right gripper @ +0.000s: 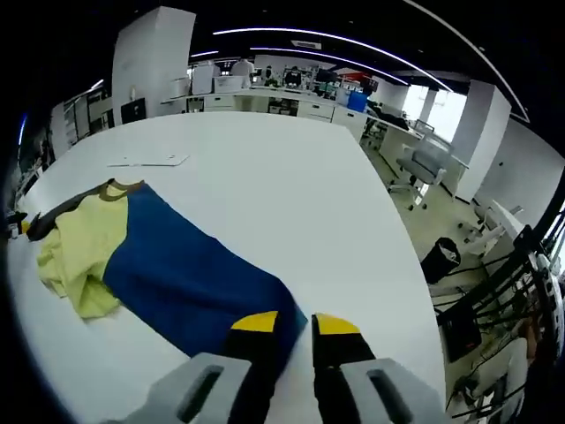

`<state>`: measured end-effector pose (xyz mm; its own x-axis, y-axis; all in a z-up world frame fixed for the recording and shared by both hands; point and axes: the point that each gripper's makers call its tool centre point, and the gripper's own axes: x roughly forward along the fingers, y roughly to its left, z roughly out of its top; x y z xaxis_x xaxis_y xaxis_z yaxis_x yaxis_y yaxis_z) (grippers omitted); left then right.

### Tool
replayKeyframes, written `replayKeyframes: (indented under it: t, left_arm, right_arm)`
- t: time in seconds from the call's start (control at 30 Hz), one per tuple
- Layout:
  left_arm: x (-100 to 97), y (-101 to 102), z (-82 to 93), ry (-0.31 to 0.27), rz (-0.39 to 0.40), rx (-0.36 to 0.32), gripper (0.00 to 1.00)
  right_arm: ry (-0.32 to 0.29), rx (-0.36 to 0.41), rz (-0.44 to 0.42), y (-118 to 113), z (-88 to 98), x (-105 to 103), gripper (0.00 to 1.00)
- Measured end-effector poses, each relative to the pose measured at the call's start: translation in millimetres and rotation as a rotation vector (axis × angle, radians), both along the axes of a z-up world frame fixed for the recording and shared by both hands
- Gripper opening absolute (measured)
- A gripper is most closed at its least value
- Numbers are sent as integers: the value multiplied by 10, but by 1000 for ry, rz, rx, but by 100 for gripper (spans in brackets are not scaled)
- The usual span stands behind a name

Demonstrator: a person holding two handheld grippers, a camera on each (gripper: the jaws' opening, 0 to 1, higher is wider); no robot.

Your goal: Fold the garment on the visible template until the final outline fits inside the template.

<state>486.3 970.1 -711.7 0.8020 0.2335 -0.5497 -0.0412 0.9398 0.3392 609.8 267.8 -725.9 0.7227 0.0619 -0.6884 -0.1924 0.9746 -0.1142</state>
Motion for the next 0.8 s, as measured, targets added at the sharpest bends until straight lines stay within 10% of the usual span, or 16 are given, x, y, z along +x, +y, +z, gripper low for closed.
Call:
replayKeyframes:
  t: [0.37, 0.8]
  left_arm:
    - [34, -447, 135, -85, -113, -154, 81]
    - [-33, -1089, 174, -86, -296, -216, 92]
  right_arm:
    - [-62, 96, 153, 466, 195, -139, 69]
    - [-20, 225, 380, 1248, 222, -467, 84]
